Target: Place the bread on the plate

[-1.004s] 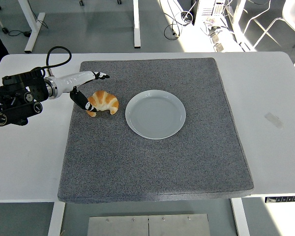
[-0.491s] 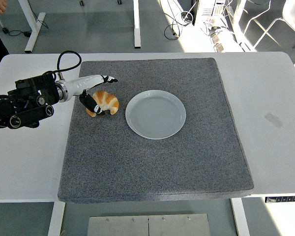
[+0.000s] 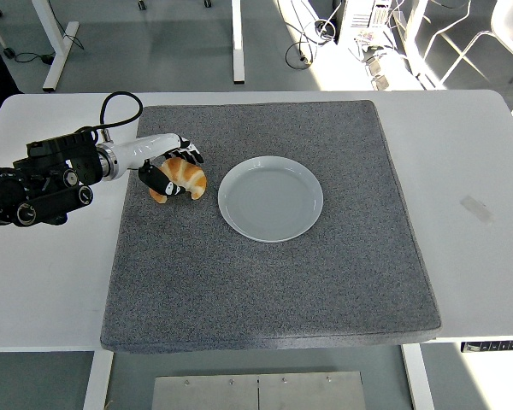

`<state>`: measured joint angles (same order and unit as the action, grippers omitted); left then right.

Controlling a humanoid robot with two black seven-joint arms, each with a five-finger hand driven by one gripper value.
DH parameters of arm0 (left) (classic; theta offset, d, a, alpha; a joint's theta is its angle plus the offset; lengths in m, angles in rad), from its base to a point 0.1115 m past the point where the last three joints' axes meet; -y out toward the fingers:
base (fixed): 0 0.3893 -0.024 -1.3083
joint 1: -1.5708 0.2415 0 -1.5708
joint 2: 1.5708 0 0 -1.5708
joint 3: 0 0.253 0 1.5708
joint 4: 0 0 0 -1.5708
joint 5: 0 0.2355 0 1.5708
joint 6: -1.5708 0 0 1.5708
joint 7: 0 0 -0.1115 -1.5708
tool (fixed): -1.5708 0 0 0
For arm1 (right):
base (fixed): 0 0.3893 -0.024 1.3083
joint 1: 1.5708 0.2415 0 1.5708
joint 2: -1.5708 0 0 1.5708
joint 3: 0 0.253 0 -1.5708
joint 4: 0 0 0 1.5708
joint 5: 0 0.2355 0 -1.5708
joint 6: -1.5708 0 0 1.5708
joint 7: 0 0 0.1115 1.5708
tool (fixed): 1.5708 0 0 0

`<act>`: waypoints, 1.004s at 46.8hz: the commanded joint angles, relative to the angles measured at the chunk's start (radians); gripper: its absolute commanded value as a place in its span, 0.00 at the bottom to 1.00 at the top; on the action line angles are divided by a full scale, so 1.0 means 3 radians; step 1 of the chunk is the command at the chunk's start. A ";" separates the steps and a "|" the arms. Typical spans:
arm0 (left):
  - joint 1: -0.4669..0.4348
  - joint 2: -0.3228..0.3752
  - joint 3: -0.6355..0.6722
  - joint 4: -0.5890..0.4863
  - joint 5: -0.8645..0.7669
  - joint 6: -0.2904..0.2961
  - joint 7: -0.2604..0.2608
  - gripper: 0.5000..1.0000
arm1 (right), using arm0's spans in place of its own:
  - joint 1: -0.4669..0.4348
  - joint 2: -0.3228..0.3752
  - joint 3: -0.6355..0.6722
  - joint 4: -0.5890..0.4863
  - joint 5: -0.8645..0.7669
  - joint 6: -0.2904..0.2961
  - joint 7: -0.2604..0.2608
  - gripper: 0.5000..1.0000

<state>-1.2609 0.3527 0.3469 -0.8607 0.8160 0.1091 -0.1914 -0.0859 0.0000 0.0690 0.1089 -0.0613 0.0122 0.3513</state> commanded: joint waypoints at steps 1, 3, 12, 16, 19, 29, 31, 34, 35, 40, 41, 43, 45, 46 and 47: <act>0.0005 0.0000 0.0004 0.0000 0.0021 0.0005 -0.0016 0.50 | 0.0000 0.0000 0.0000 0.0000 0.0000 0.0000 0.0000 1.00; 0.0020 0.0000 0.0004 0.0000 0.0051 0.0005 -0.0016 0.46 | 0.0000 0.0000 0.0000 0.0000 0.0000 0.0000 0.0000 1.00; 0.0020 0.0000 0.0004 0.0006 0.0097 0.0066 -0.0022 0.38 | 0.0000 0.0000 0.0000 0.0000 0.0000 0.0000 0.0000 1.00; 0.0020 0.0000 0.0004 0.0006 0.0148 0.0066 -0.0027 0.34 | 0.0000 0.0000 0.0000 0.0000 0.0000 0.0000 0.0000 1.00; 0.0020 0.0005 0.0009 0.0021 0.0194 0.0071 -0.0032 0.28 | 0.0000 0.0000 0.0000 0.0000 0.0000 0.0000 0.0000 1.00; 0.0020 0.0005 0.0004 0.0026 0.0240 0.0071 -0.0032 0.17 | 0.0000 0.0000 0.0000 0.0000 0.0000 0.0000 0.0000 1.00; 0.0015 0.0005 0.0004 0.0026 0.0240 0.0071 -0.0032 0.17 | 0.0000 0.0000 0.0000 0.0000 0.0000 0.0000 0.0000 1.00; 0.0010 0.0011 -0.0001 0.0026 0.0240 0.0066 -0.0032 0.17 | 0.0000 0.0000 0.0000 0.0000 0.0000 0.0000 0.0000 1.00; 0.0005 0.0016 -0.0001 0.0026 0.0240 0.0066 -0.0032 0.17 | 0.0000 0.0000 0.0000 0.0000 0.0000 0.0000 0.0000 1.00; -0.0031 0.0031 -0.0016 0.0026 0.0235 0.0056 -0.0027 0.17 | 0.0000 0.0000 0.0000 0.0000 0.0000 0.0000 0.0000 1.00; -0.0041 0.0036 -0.0026 0.0026 0.0235 0.0051 -0.0032 0.17 | 0.0000 0.0000 0.0000 0.0000 0.0000 0.0000 0.0000 1.00; -0.0066 0.0041 -0.0037 0.0026 0.0235 0.0035 -0.0032 0.17 | 0.0000 0.0000 0.0000 0.0000 0.0000 0.0000 0.0000 1.00; -0.0133 0.0046 -0.0037 0.0026 0.0230 0.0030 -0.0032 0.17 | 0.0000 0.0000 0.0000 0.0000 0.0000 0.0000 0.0000 1.00; -0.0174 0.0046 -0.0042 0.0026 0.0225 0.0025 -0.0032 0.17 | 0.0000 0.0000 0.0000 0.0000 0.0000 0.0000 0.0000 1.00; -0.0209 0.0046 -0.0042 0.0026 0.0220 0.0025 -0.0027 0.17 | 0.0000 0.0000 0.0000 0.0000 0.0000 0.0000 0.0000 1.00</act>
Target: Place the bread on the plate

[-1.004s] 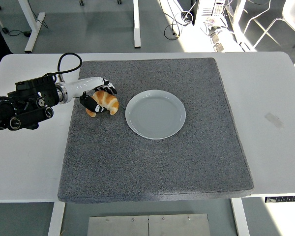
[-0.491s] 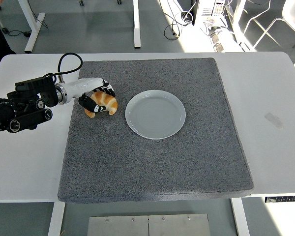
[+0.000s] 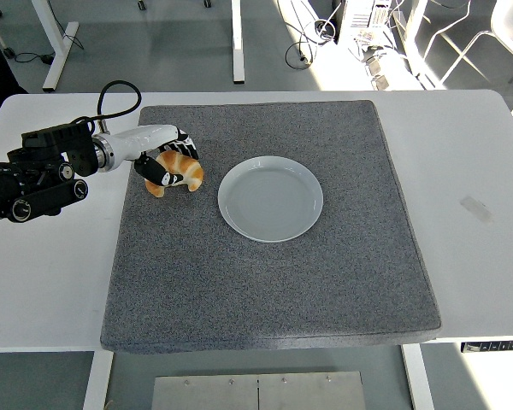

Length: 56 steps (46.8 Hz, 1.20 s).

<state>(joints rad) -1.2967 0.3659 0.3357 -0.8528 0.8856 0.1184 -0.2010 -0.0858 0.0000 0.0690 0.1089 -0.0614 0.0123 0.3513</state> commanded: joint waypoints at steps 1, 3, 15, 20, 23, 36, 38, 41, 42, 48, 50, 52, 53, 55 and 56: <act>-0.0116 0.0002 -0.0004 0.0000 -0.0022 -0.0006 0.0005 0.17 | 0.0000 0.0000 0.0000 0.0000 0.0000 0.0000 0.0000 1.00; -0.0167 0.0002 -0.0009 -0.0005 -0.0037 -0.0027 0.0005 0.17 | 0.0000 0.0000 0.0000 0.0000 0.0000 0.0000 0.0000 1.00; -0.0372 -0.0028 -0.0055 -0.0021 -0.0043 -0.0093 0.0015 0.17 | 0.0000 0.0000 0.0000 0.0000 0.0000 0.0000 0.0000 1.00; -0.0413 -0.0099 -0.0066 -0.0021 -0.0037 -0.0144 0.0015 0.18 | 0.0000 0.0000 0.0000 0.0000 0.0000 0.0000 0.0000 1.00; -0.0423 -0.0186 -0.0076 -0.0021 -0.0027 -0.0149 0.0015 0.18 | 0.0000 0.0000 0.0000 0.0000 0.0000 0.0000 0.0000 1.00; -0.0423 -0.0488 -0.0081 -0.0021 0.0003 -0.0144 0.0021 0.19 | 0.0000 0.0000 0.0000 0.0000 0.0000 0.0000 0.0000 1.00; -0.0423 -0.0524 -0.0081 -0.0021 0.0009 -0.0144 0.0021 0.19 | -0.0005 0.0000 0.0000 0.0000 0.0000 0.0000 0.0000 1.00; -0.0423 -0.0580 -0.0081 -0.0021 0.0009 -0.0144 0.0026 0.19 | 0.0000 0.0000 0.0000 0.0000 0.0000 0.0000 0.0000 1.00; -0.0423 -0.0596 -0.0081 -0.0021 0.0009 -0.0144 0.0026 0.19 | -0.0005 0.0000 0.0000 0.0000 0.0000 0.0000 0.0000 1.00; -0.0408 -0.0698 -0.0081 -0.0016 0.0014 -0.0139 0.0026 0.19 | 0.0000 0.0000 0.0000 0.0000 0.0000 0.0000 0.0000 1.00; -0.0397 -0.0734 -0.0081 -0.0016 0.0019 -0.0134 0.0026 0.19 | 0.0000 0.0000 0.0000 0.0000 0.0000 0.0000 0.0000 1.00; -0.0382 -0.0764 -0.0081 -0.0016 0.0024 -0.0129 0.0026 0.19 | 0.0000 0.0000 0.0000 0.0000 0.0000 0.0000 0.0000 1.00; -0.0382 -0.0780 -0.0081 -0.0011 0.0024 -0.0129 0.0031 0.19 | 0.0000 0.0000 0.0000 0.0000 0.0000 0.0000 0.0000 1.00; -0.0367 -0.0805 -0.0081 -0.0011 0.0049 -0.0119 0.0026 0.19 | 0.0000 0.0000 0.0000 0.0000 0.0000 0.0000 0.0000 1.00; -0.0357 -0.0816 -0.0081 -0.0011 0.0065 -0.0114 0.0026 0.19 | 0.0000 0.0000 0.0000 0.0000 0.0000 0.0000 0.0000 1.00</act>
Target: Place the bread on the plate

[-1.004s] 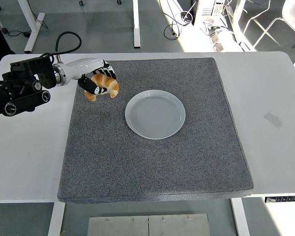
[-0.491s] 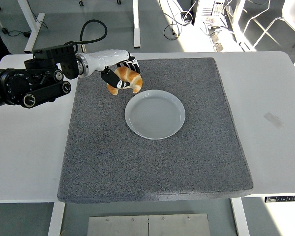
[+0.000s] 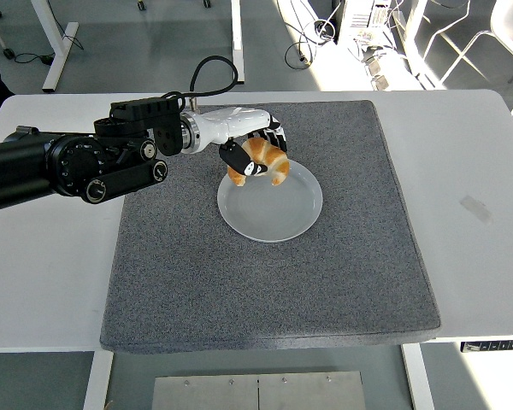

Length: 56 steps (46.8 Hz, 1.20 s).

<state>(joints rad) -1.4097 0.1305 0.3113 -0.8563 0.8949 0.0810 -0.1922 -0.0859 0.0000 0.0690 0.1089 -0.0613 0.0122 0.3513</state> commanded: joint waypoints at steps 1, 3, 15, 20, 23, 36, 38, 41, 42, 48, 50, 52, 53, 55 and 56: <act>0.0036 -0.0046 0.0000 0.0001 0.0044 0.0011 0.0002 0.19 | 0.0000 0.0000 0.0000 0.0000 0.0000 0.0000 0.0000 1.00; 0.0066 -0.0067 0.0000 0.0006 0.0074 0.0016 0.0002 0.19 | 0.0000 0.0000 0.0000 0.0000 0.0000 0.0000 0.0000 1.00; 0.0158 -0.0123 0.0010 0.0124 0.0090 0.0047 -0.0004 0.20 | 0.0000 0.0000 0.0000 0.0000 0.0000 0.0000 0.0000 1.00; 0.0189 -0.0128 0.0021 0.0195 0.0090 0.0047 -0.0014 0.20 | 0.0000 0.0000 0.0000 0.0000 0.0000 0.0000 0.0000 1.00; 0.0220 -0.0133 0.0026 0.0206 0.0090 0.0047 -0.0014 0.20 | 0.0000 0.0000 0.0000 0.0000 0.0000 0.0000 0.0000 1.00; 0.0322 -0.0215 0.0036 0.0288 0.0151 0.0047 -0.0019 0.21 | 0.0000 0.0000 0.0000 0.0000 0.0000 0.0000 0.0000 1.00; 0.0327 -0.0215 0.0036 0.0308 0.0151 0.0052 -0.0019 0.21 | 0.0000 0.0000 0.0000 0.0000 0.0000 0.0000 0.0000 1.00; 0.0327 -0.0220 0.0036 0.0323 0.0151 0.0052 -0.0019 0.21 | 0.0000 0.0000 0.0000 0.0000 0.0000 0.0000 0.0000 1.00; 0.0327 -0.0220 0.0036 0.0323 0.0151 0.0052 -0.0019 0.22 | 0.0000 0.0000 0.0000 0.0000 0.0000 0.0000 0.0000 1.00; 0.0343 -0.0225 0.0031 0.0328 0.0151 0.0052 -0.0019 0.30 | 0.0000 0.0000 0.0000 0.0000 0.0000 0.0000 0.0000 1.00; 0.0348 -0.0231 0.0011 0.0328 0.0146 0.0052 -0.0019 0.38 | 0.0000 0.0000 0.0000 0.0000 0.0000 0.0000 0.0000 1.00; 0.0348 -0.0246 0.0000 0.0328 0.0146 0.0052 -0.0019 0.48 | 0.0000 0.0000 0.0000 0.0000 0.0000 0.0000 0.0000 1.00; 0.0348 -0.0251 0.0000 0.0328 0.0131 0.0052 -0.0019 0.53 | 0.0000 0.0000 0.0000 0.0000 0.0000 0.0000 0.0000 1.00; 0.0348 -0.0261 -0.0005 0.0328 0.0105 0.0052 -0.0014 0.65 | 0.0000 0.0000 0.0000 0.0000 0.0000 0.0000 0.0000 1.00; 0.0348 -0.0261 -0.0005 0.0323 0.0100 0.0052 -0.0014 0.69 | 0.0000 0.0000 0.0000 0.0000 0.0000 0.0000 0.0000 1.00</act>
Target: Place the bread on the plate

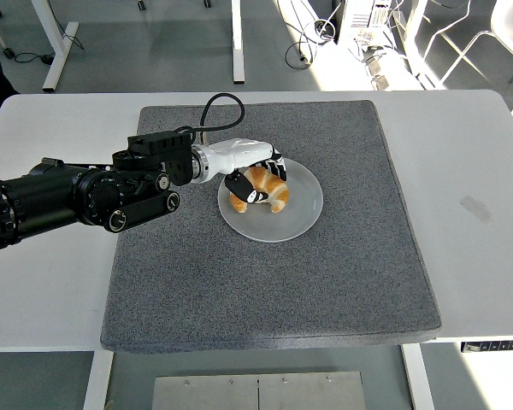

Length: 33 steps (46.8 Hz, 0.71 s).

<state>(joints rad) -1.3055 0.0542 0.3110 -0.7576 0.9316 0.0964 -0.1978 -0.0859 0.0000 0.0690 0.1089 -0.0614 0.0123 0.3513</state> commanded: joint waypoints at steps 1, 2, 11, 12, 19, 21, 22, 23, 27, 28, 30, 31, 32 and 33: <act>0.0000 -0.0012 -0.0009 -0.0001 -0.0027 0.0001 0.0005 0.72 | -0.0005 0.0000 0.0000 0.0000 0.0000 0.0000 0.0000 1.00; 0.0000 -0.0012 -0.0009 -0.0001 -0.0032 0.0001 0.0005 0.75 | 0.0000 0.0000 0.0000 0.0000 0.0000 0.0000 0.0000 1.00; 0.0000 -0.0012 -0.0080 -0.0006 -0.0068 -0.0004 0.0015 0.90 | 0.0000 0.0000 0.0000 0.0000 0.0000 0.0000 0.0000 1.00; 0.0000 -0.0012 -0.0080 -0.0006 -0.0073 -0.0004 0.0015 0.90 | 0.0000 0.0000 0.0000 0.0000 0.0000 0.0000 0.0000 1.00; -0.0020 0.0014 -0.0223 -0.0006 -0.0303 -0.0004 0.0020 0.92 | 0.0000 0.0000 0.0000 0.0000 0.0000 0.0000 0.0000 1.00; -0.0025 0.0029 -0.0310 -0.0006 -0.0420 -0.0004 0.0020 0.92 | 0.0000 0.0000 0.0000 0.0000 0.0000 0.0000 0.0000 1.00; -0.0025 0.0039 -0.0356 -0.0006 -0.0487 -0.0004 0.0020 0.92 | 0.0000 0.0000 0.0000 0.0000 0.0000 0.0000 0.0000 1.00; -0.0025 0.0044 -0.0407 -0.0006 -0.0543 -0.0004 0.0020 0.92 | 0.0000 0.0000 0.0000 0.0000 0.0000 0.0000 0.0000 1.00; -0.0005 0.0105 -0.0591 -0.0006 -0.0804 -0.0004 0.0015 0.93 | 0.0000 0.0000 0.0000 0.0000 0.0000 0.0000 0.0000 1.00; 0.0000 0.0131 -0.0637 -0.0006 -0.0860 0.0001 0.0015 0.93 | 0.0000 0.0000 0.0000 0.0000 0.0000 0.0000 0.0000 1.00; 0.0005 0.0192 -0.0719 -0.0006 -0.0978 0.0001 0.0015 0.93 | 0.0000 0.0000 0.0000 0.0000 0.0000 0.0000 0.0000 1.00; 0.0005 0.0223 -0.0755 -0.0006 -0.1034 0.0011 0.0015 0.93 | 0.0000 0.0000 0.0000 0.0000 0.0000 0.0000 0.0000 1.00; 0.0010 0.0244 -0.0791 -0.0006 -0.1090 0.0011 0.0010 0.93 | 0.0000 0.0000 0.0000 0.0000 0.0000 0.0000 0.0000 1.00; 0.0015 0.0264 -0.0816 -0.0006 -0.1151 0.0026 0.0010 0.93 | 0.0000 0.0000 0.0000 0.0000 0.0000 0.0000 0.0000 1.00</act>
<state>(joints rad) -1.3043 0.1171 0.0903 -0.7593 0.6294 0.0983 -0.1932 -0.0859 0.0000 0.0690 0.1089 -0.0614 0.0123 0.3514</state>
